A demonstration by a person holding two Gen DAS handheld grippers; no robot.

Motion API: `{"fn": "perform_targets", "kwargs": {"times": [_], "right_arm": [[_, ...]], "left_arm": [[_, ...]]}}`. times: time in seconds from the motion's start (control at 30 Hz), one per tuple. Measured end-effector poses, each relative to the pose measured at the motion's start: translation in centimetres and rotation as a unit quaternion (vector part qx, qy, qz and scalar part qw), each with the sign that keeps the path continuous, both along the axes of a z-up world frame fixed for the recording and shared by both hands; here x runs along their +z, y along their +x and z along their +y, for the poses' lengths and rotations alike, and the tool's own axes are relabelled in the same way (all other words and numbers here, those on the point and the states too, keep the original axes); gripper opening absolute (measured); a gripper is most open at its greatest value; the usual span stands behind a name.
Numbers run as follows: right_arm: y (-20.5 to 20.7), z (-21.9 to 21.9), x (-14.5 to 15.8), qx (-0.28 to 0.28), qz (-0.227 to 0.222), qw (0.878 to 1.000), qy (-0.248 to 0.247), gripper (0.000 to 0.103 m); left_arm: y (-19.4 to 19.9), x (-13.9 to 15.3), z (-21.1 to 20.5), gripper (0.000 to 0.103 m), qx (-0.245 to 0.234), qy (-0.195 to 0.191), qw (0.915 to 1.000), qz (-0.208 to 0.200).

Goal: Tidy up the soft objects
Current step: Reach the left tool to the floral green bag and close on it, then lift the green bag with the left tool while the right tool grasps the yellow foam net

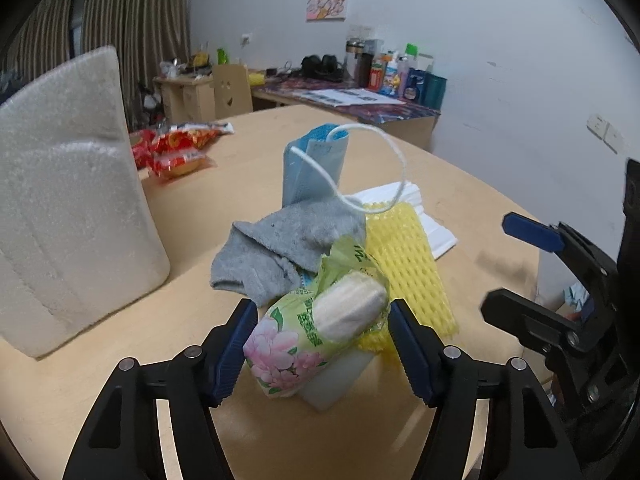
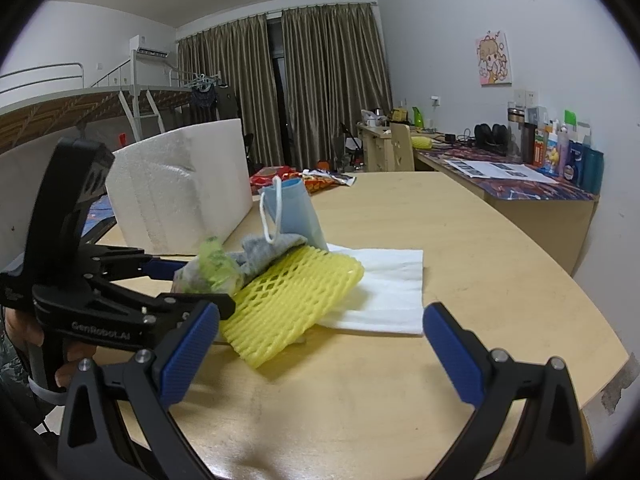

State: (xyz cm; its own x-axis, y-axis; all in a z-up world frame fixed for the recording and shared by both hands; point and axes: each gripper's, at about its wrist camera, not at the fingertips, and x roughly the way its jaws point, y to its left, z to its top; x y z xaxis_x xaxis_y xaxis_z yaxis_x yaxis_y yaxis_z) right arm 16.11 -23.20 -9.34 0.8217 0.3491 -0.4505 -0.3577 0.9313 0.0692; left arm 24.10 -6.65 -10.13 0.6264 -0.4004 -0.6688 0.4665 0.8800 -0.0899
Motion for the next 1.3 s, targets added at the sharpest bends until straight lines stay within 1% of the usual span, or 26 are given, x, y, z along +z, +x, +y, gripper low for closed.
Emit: {"fn": "perform_targets", "kwargs": {"times": [0.07,0.17,0.2,0.23,0.27,0.3,0.37,0.43,0.53,0.6,0.67,0.73,0.77,0.87,0.97,1.03,1.17,1.3], "right_arm": [[0.0,0.2,0.1,-0.002,0.000,1.000,-0.003,0.103],[0.0,0.5,0.0,-0.006,0.001,1.000,-0.007,0.103],[0.0,0.5,0.1,-0.006,0.001,1.000,-0.008,0.103],[0.1,0.7,0.1,-0.007,0.001,1.000,-0.008,0.103],[0.0,0.6,0.1,-0.008,0.002,1.000,-0.007,0.103],[0.0,0.7,0.1,-0.008,0.002,1.000,-0.005,0.103],[0.1,1.1,0.1,-0.002,0.006,1.000,0.000,0.103],[0.2,1.6,0.1,0.001,0.011,1.000,-0.004,0.103],[0.2,2.2,0.1,0.004,0.009,1.000,-0.012,0.103],[0.2,2.4,0.2,0.006,0.008,1.000,-0.012,0.103],[0.2,2.5,0.2,0.006,0.008,1.000,-0.012,0.103],[0.2,2.6,0.2,0.009,0.009,1.000,-0.013,0.103],[0.3,2.6,0.2,0.008,0.011,1.000,-0.013,0.103],[0.7,2.8,0.0,0.007,0.021,1.000,-0.012,0.103],[1.0,3.1,-0.2,0.013,0.036,0.999,-0.006,0.103],[1.1,3.4,-0.3,0.014,0.042,0.999,-0.009,0.103],[1.4,3.7,-0.5,0.007,0.058,0.998,-0.005,0.103],[1.6,4.1,-0.8,-0.005,0.072,0.997,-0.007,0.103]], "left_arm": [[-0.5,0.3,0.4,0.069,-0.006,-0.003,0.9999,-0.009],[-1.0,0.3,0.9,0.062,-0.013,-0.004,0.9999,-0.009],[-1.0,0.2,1.0,0.055,-0.015,-0.003,0.9998,-0.007],[-1.1,0.3,1.2,0.052,-0.015,-0.005,0.9999,-0.007],[-1.0,0.4,1.5,0.041,-0.012,-0.010,0.9998,-0.007],[-1.1,0.4,1.7,0.035,-0.012,-0.014,0.9998,-0.005],[-1.0,0.2,2.1,0.034,-0.011,-0.018,0.9998,0.005],[-1.1,0.2,2.4,0.033,-0.009,-0.017,0.9998,0.006],[-1.5,0.2,2.4,0.033,-0.022,-0.019,0.9996,0.006],[-1.5,0.1,2.3,0.033,-0.020,-0.013,0.9997,0.002],[-1.3,-0.2,2.2,0.033,-0.019,-0.007,0.9997,0.013],[-1.2,-0.3,2.3,0.029,-0.019,-0.011,0.9996,0.014],[-1.2,-0.3,2.3,0.023,-0.019,-0.013,0.9996,0.012],[-1.4,0.0,2.8,0.023,-0.017,-0.025,0.9995,0.008],[-1.7,0.6,3.6,0.023,-0.011,-0.044,0.9989,-0.004],[-1.7,0.9,3.8,0.022,-0.010,-0.050,0.9987,-0.006],[-1.9,1.8,5.0,0.022,0.007,-0.073,0.9970,-0.026],[-1.9,2.3,6.4,0.022,0.024,-0.091,0.9951,-0.031]]}}
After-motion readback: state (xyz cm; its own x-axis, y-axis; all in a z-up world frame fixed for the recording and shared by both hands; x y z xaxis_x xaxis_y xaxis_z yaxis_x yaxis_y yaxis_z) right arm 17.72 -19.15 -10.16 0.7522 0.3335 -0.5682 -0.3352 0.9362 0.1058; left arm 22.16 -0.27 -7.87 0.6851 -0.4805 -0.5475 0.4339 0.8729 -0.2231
